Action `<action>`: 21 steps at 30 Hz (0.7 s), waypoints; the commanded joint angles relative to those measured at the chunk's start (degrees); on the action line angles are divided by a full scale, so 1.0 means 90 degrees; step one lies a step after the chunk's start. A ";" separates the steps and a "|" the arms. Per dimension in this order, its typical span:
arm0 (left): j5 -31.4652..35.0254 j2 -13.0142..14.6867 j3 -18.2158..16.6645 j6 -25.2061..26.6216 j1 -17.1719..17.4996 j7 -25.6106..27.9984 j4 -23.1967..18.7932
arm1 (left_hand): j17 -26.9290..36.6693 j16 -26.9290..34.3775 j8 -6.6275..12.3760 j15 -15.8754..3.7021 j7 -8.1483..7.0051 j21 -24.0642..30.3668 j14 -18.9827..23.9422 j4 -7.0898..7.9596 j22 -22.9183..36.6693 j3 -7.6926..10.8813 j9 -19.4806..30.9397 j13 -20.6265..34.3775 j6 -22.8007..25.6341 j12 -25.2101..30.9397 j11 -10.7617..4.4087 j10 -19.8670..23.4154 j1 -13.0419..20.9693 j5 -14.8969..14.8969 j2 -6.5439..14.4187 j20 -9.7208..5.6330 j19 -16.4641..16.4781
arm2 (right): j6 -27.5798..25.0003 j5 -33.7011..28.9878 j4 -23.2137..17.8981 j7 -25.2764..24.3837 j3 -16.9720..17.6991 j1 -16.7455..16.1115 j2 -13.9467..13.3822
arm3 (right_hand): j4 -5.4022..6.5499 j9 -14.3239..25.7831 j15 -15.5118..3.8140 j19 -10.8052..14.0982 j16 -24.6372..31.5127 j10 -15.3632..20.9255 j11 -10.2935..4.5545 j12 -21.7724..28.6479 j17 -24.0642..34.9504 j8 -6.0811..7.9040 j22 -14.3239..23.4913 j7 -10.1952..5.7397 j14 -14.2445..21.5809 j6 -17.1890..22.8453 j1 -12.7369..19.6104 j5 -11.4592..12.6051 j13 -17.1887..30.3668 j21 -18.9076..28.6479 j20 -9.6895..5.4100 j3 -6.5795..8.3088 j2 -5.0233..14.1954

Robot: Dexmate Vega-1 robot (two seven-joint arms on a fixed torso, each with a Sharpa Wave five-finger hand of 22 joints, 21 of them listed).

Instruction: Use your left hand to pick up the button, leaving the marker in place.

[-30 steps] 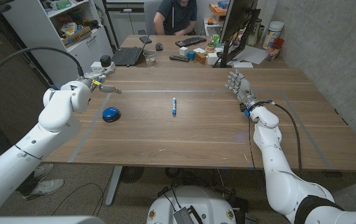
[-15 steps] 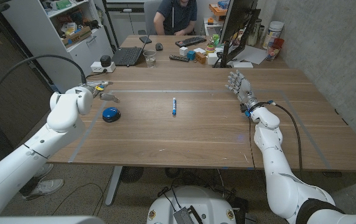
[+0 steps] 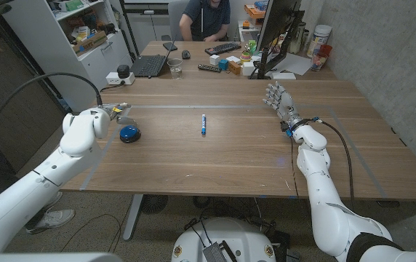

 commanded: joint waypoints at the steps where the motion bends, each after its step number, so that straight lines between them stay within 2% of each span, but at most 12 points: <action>1: -0.0176 -0.0128 0.0167 -0.0098 -0.0072 0.0493 0.0364 | 0.0031 0.0083 0.0045 -0.0016 -0.0035 0.0053 0.0115 0.0004 0.0041 -0.0058 0.0028 0.0036 0.0006 0.0084 -0.0010 0.0096 0.0084 0.0037 0.0008 -0.0024 0.0131 | 0.0087 0.0034 0.0060 0.0041 -0.0003 -0.0001 -0.0042 | -0.0007 0.0036 0.0010 0.0017 0.0037 0.0030 0.0013 0.0053 0.0021 0.0061 0.0028 -0.0005 0.0020 0.0034 -0.0023 0.0034 0.0025 0.0039 0.0048 -0.0030 -0.0007; 6: -0.0409 -0.0191 0.0251 -0.0233 -0.0199 0.0515 0.0584 | 0.0029 0.0082 0.0056 -0.0022 -0.0035 0.0063 0.0129 0.0007 0.0043 -0.0070 0.0030 0.0036 0.0032 0.0084 -0.0019 0.0087 0.0102 0.0040 0.0022 -0.0026 0.0181 | 0.0102 0.0021 0.0036 0.0039 -0.0014 -0.0006 -0.0060 | -0.0003 0.0036 0.0008 0.0021 0.0036 0.0032 0.0041 0.0054 0.0020 0.0061 0.0028 -0.0009 0.0021 0.0035 -0.0026 0.0036 0.0025 0.0040 0.0056 -0.0039 -0.0015; 8: -0.0237 -0.0174 0.0436 -0.0172 -0.0283 0.0513 0.0650 | 0.0029 0.0079 0.0058 -0.0020 -0.0035 0.0065 0.0126 0.0006 0.0043 -0.0072 0.0030 0.0036 0.0036 0.0083 -0.0024 0.0082 0.0109 0.0041 0.0026 -0.0026 0.0191 | 0.0105 0.0010 0.0028 0.0018 -0.0020 -0.0003 -0.0059 | -0.0001 0.0036 0.0009 0.0022 0.0037 0.0041 0.0059 0.0057 0.0019 0.0060 0.0028 -0.0009 0.0026 0.0034 -0.0027 0.0038 0.0025 0.0039 0.0059 -0.0043 -0.0018; 9: -0.0361 -0.0181 0.0412 -0.0230 -0.0305 0.0466 0.0688 | 0.0028 0.0078 0.0059 -0.0023 -0.0036 0.0066 0.0129 0.0006 0.0043 -0.0075 0.0030 0.0037 0.0039 0.0085 -0.0035 0.0087 0.0115 0.0042 0.0030 -0.0026 0.0200 | 0.0116 0.0000 0.0032 0.0017 -0.0028 0.0002 -0.0067 | 0.0002 0.0036 0.0009 0.0022 0.0036 0.0042 0.0003 0.0057 0.0019 0.0061 0.0028 -0.0007 0.0024 0.0035 -0.0027 0.0039 0.0025 0.0039 0.0062 -0.0047 -0.0020; 11: -0.0351 -0.0166 0.0485 -0.0227 -0.0351 0.0438 0.0728 | 0.0028 0.0078 0.0061 -0.0028 -0.0036 0.0068 0.0135 0.0006 0.0044 -0.0078 0.0030 0.0037 0.0043 0.0089 -0.0036 0.0091 0.0125 0.0043 0.0035 -0.0025 0.0214 | 0.0099 -0.0005 0.0033 0.0008 -0.0039 0.0009 -0.0063 | 0.0003 0.0036 0.0009 0.0024 0.0035 0.0047 0.0026 0.0059 0.0018 0.0060 0.0028 -0.0008 0.0024 0.0034 -0.0028 0.0041 0.0025 0.0039 0.0064 -0.0050 -0.0022; 18: -0.0268 0.0008 0.0734 -0.0237 -0.0505 0.0016 0.0695 | 0.0026 0.0069 0.0065 -0.0024 -0.0036 0.0077 0.0142 -0.0005 0.0045 -0.0099 0.0032 0.0038 0.0052 0.0085 0.0003 0.0066 0.0179 0.0051 0.0042 -0.0025 0.0281 | 0.0140 -0.0009 0.0160 -0.0013 -0.0051 0.0076 -0.0065 | 0.0008 0.0036 -0.0003 0.0031 0.0039 0.0053 0.0026 0.0060 0.0017 0.0060 0.0028 -0.0011 0.0038 0.0035 -0.0028 0.0044 0.0025 0.0041 0.0069 -0.0057 -0.0026; 20: -0.0367 -0.0007 0.0694 -0.0229 -0.0507 -0.0056 0.0689 | 0.0026 0.0065 0.0064 -0.0019 -0.0036 0.0078 0.0136 -0.0011 0.0045 -0.0106 0.0031 0.0038 0.0048 0.0079 0.0014 0.0049 0.0192 0.0055 0.0033 -0.0025 0.0292 | 0.0168 -0.0003 0.0176 -0.0017 -0.0051 0.0083 -0.0056 | 0.0009 0.0036 -0.0007 0.0031 0.0039 0.0049 0.0031 0.0059 0.0017 0.0061 0.0028 -0.0011 0.0039 0.0038 -0.0028 0.0045 0.0024 0.0041 0.0069 -0.0058 -0.0026; 21: -0.0186 0.0052 0.0847 -0.0164 -0.0603 -0.0260 0.0692 | 0.0026 0.0061 0.0062 -0.0007 -0.0035 0.0079 0.0131 -0.0016 0.0045 -0.0113 0.0031 0.0039 0.0042 0.0076 0.0020 0.0038 0.0201 0.0058 0.0023 -0.0025 0.0301 | 0.0183 -0.0001 0.0188 -0.0015 -0.0053 0.0087 -0.0056 | 0.0009 0.0036 -0.0004 0.0034 0.0039 0.0052 0.0015 0.0060 0.0016 0.0061 0.0027 -0.0008 0.0042 0.0038 -0.0028 0.0046 0.0024 0.0041 0.0066 -0.0059 -0.0026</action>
